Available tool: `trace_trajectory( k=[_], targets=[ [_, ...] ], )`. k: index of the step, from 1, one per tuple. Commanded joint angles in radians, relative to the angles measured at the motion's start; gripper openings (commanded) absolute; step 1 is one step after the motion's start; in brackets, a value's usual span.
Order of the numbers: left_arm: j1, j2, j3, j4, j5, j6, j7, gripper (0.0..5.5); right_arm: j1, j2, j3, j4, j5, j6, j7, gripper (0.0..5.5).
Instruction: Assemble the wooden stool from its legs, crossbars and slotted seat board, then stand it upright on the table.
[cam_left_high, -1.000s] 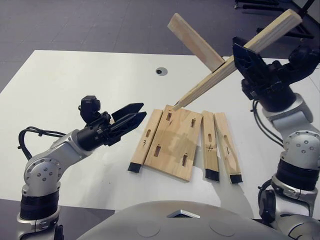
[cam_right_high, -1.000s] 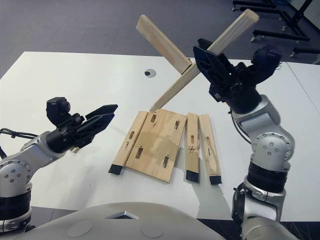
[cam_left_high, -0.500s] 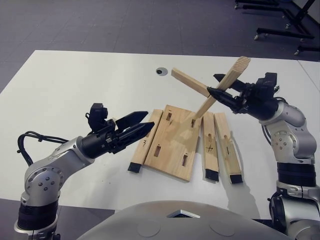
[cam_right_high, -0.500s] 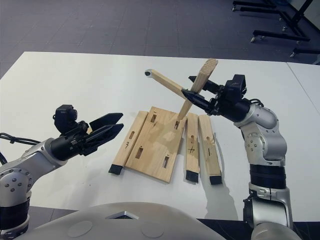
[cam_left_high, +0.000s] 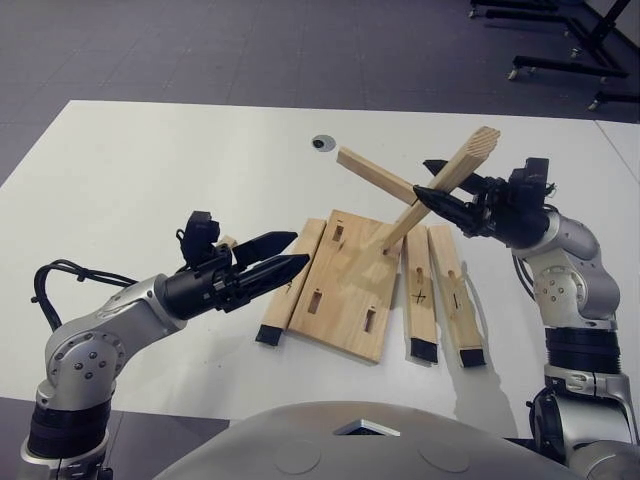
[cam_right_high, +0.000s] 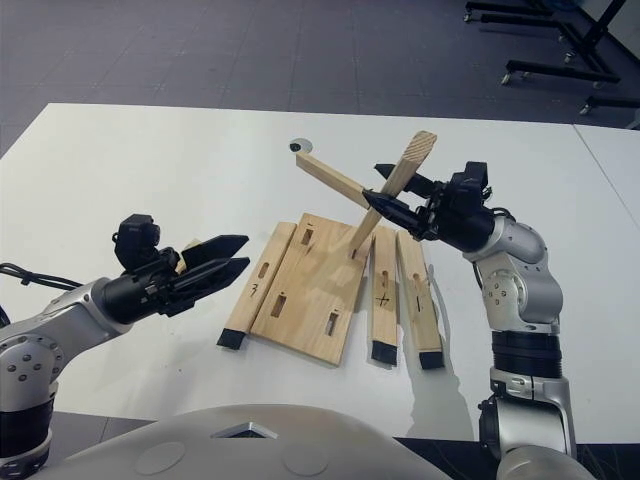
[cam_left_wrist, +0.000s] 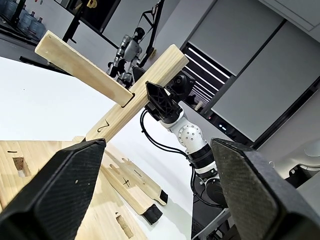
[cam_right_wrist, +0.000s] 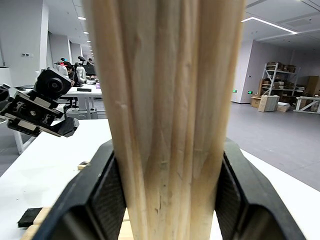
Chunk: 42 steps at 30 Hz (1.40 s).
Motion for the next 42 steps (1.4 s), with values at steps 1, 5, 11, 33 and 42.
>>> trace_trajectory(
  k=[1, 5, 11, 33, 42],
  targets=[
    [-0.011, 0.023, -0.002, -0.004, 0.025, 0.005, -0.014, 3.84, 0.007, -0.016, 0.012, 0.021, -0.027, -0.006, 0.031, 2.09],
    [-0.024, 0.025, -0.002, 0.003, 0.026, 0.004, -0.023, 3.84, 0.010, -0.014, 0.023, 0.045, -0.045, -0.019, 0.060, 2.09],
    [-0.026, 0.021, -0.007, 0.005, 0.035, 0.002, -0.034, 3.84, -0.026, -0.028, 0.024, 0.100, -0.059, -0.038, 0.077, 2.09],
    [-0.065, 0.034, -0.005, 0.030, 0.043, 0.013, -0.067, 3.84, -0.047, -0.038, 0.018, 0.101, -0.052, -0.024, 0.105, 2.09],
    [-0.098, 0.064, 0.004, 0.056, 0.038, 0.032, -0.095, 3.84, -0.020, -0.033, 0.011, 0.077, -0.038, -0.011, 0.095, 2.09]
  ],
)
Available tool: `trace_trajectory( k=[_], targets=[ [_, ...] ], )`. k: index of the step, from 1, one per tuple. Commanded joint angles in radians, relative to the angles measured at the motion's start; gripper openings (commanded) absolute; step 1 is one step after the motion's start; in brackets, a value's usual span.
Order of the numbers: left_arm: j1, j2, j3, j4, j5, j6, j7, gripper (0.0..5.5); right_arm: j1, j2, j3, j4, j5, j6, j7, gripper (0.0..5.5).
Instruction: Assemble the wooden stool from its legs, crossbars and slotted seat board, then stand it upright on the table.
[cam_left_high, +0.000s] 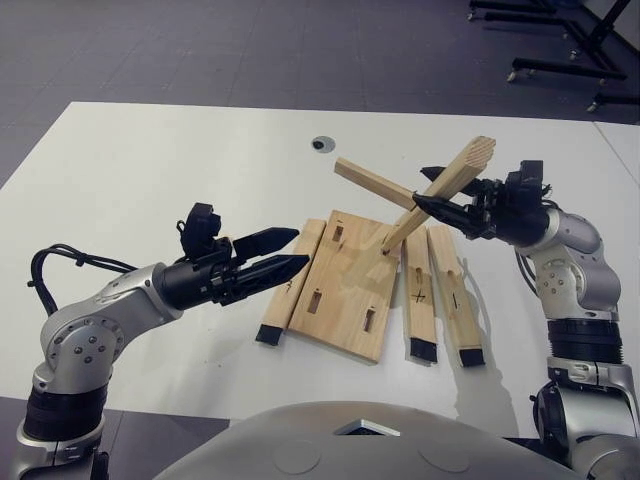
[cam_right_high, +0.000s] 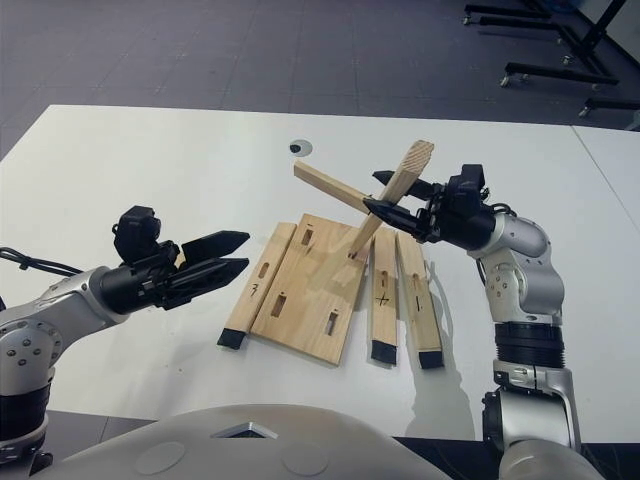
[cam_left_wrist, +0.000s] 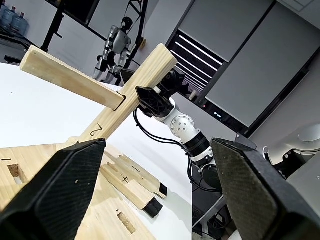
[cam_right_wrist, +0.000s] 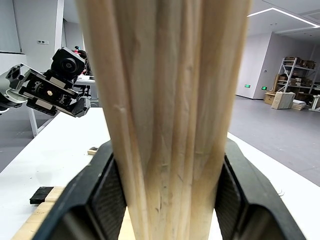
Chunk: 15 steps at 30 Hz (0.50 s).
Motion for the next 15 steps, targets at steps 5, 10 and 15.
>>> trace_trajectory(
  k=[5, 10, 15],
  targets=[
    [-0.027, 0.022, 0.005, 0.013, 0.006, 0.022, -0.014, 3.84, 0.024, -0.014, -0.003, -0.006, -0.003, 0.018, 0.015, 2.09],
    [-0.032, 0.023, 0.002, 0.013, 0.007, 0.026, -0.017, 3.84, 0.012, -0.030, -0.021, 0.003, 0.004, 0.021, 0.026, 2.09],
    [-0.035, 0.020, -0.002, 0.011, 0.008, 0.028, -0.016, 3.84, -0.003, -0.042, -0.015, 0.037, -0.014, 0.012, 0.050, 2.09]
  ],
)
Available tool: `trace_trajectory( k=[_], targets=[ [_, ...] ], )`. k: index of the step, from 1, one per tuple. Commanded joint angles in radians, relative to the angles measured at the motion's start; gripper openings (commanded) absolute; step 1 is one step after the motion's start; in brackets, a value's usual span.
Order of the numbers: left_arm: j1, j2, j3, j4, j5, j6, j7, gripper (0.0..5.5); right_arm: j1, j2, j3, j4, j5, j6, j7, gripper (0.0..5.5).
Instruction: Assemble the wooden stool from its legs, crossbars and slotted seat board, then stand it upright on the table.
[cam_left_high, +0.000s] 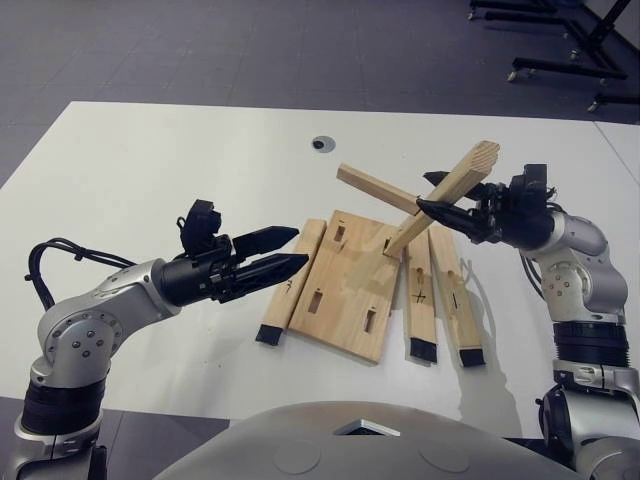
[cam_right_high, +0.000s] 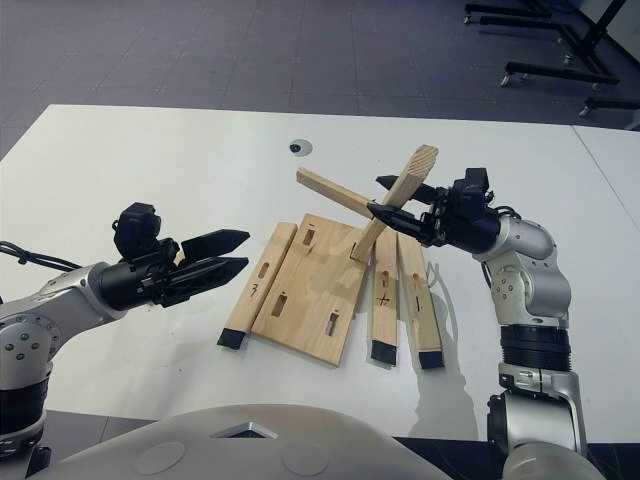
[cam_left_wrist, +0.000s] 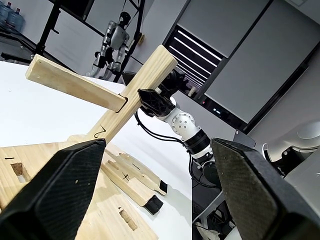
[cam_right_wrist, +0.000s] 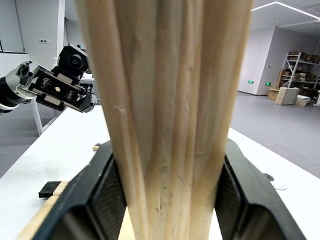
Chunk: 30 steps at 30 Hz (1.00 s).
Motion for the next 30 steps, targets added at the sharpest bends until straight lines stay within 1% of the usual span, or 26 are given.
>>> trace_trajectory(
  k=[1, 5, 11, 15, 24, 30],
  targets=[
    [-0.015, 0.010, -0.002, -0.002, 0.006, 0.011, -0.005, 3.84, -0.015, -0.021, -0.006, 0.034, -0.025, -0.009, 0.014, 2.09],
    [-0.011, 0.008, 0.000, -0.004, 0.006, 0.009, -0.001, 3.84, -0.015, -0.009, 0.020, 0.041, -0.041, -0.011, 0.022, 2.08],
    [-0.018, -0.002, -0.008, 0.001, 0.021, 0.003, 0.004, 3.84, -0.042, -0.004, 0.105, 0.112, -0.085, 0.017, 0.070, 2.07],
    [-0.013, -0.014, -0.014, -0.006, 0.030, -0.003, 0.010, 3.84, -0.052, -0.012, 0.113, 0.165, -0.083, 0.062, 0.064, 2.07],
    [0.004, -0.025, -0.011, -0.010, 0.043, -0.007, 0.013, 3.84, 0.021, -0.026, 0.159, 0.080, -0.021, 0.217, 0.075, 2.07],
    [0.002, -0.030, -0.012, -0.004, 0.051, -0.004, 0.009, 3.84, 0.015, -0.035, 0.180, 0.074, -0.042, 0.198, 0.082, 2.07]
  ],
)
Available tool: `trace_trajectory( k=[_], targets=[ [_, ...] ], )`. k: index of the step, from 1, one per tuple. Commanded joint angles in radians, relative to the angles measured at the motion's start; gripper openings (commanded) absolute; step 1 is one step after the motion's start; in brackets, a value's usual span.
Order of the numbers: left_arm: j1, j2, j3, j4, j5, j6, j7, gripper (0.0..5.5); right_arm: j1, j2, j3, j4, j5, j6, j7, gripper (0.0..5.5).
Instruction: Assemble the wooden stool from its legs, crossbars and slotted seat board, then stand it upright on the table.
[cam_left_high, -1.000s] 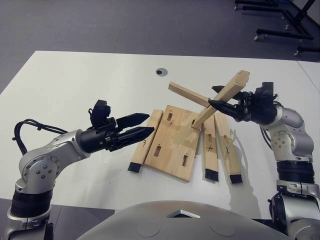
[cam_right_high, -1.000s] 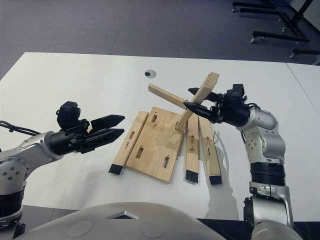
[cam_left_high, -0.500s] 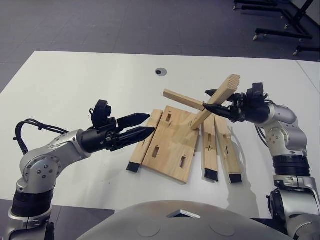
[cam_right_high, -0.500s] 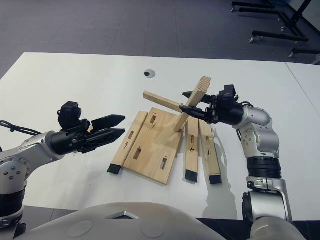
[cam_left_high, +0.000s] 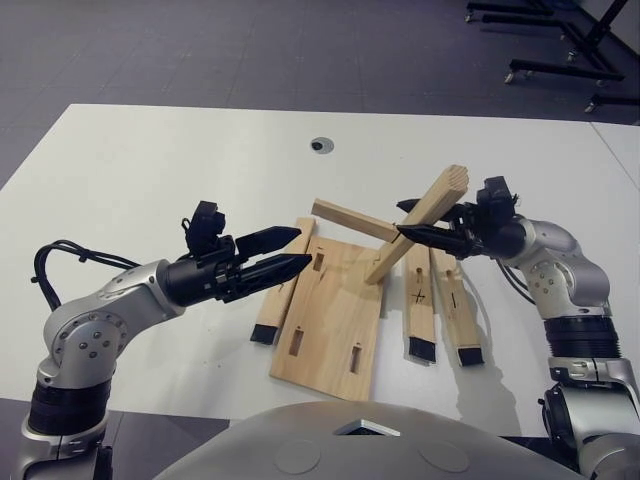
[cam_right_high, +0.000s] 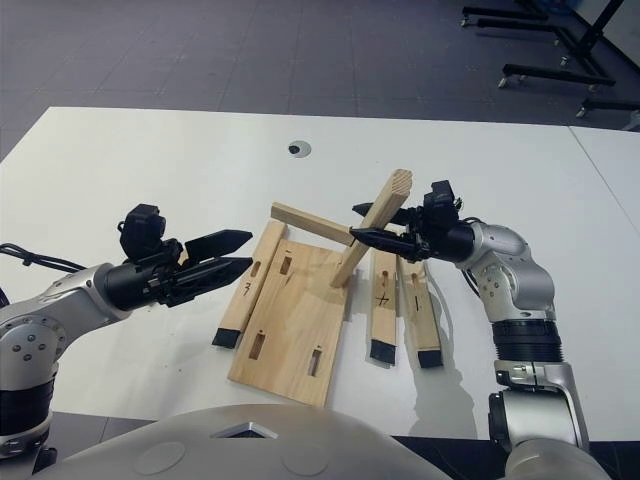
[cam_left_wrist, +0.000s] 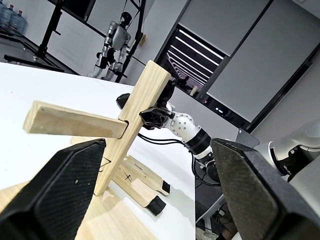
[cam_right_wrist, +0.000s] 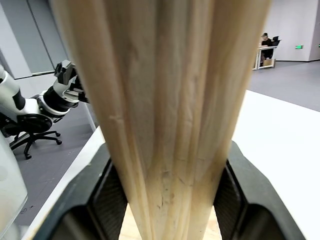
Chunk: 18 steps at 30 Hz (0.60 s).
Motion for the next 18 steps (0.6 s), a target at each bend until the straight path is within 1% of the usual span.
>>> trace_trajectory(
  k=[1, 5, 11, 16, 18],
  targets=[
    [-0.001, 0.000, -0.003, 0.002, 0.013, 0.000, 0.003, 3.84, 0.026, -0.016, 0.052, 0.029, -0.078, 0.017, 0.001, 2.07],
    [0.003, -0.006, -0.005, 0.003, 0.022, -0.003, 0.001, 3.84, -0.035, -0.029, 0.099, 0.023, -0.096, 0.025, 0.032, 2.07],
    [0.003, -0.021, -0.019, 0.006, 0.040, -0.011, -0.006, 3.84, -0.130, -0.014, 0.155, 0.092, -0.127, 0.007, 0.066, 2.07],
    [0.005, -0.028, -0.022, 0.007, 0.051, -0.014, -0.012, 3.84, -0.181, -0.019, 0.171, 0.156, -0.151, 0.000, 0.080, 2.07],
    [0.006, -0.031, -0.023, 0.007, 0.054, -0.016, -0.013, 3.84, -0.203, -0.011, 0.170, 0.183, -0.168, -0.006, 0.054, 2.07]
  ],
)
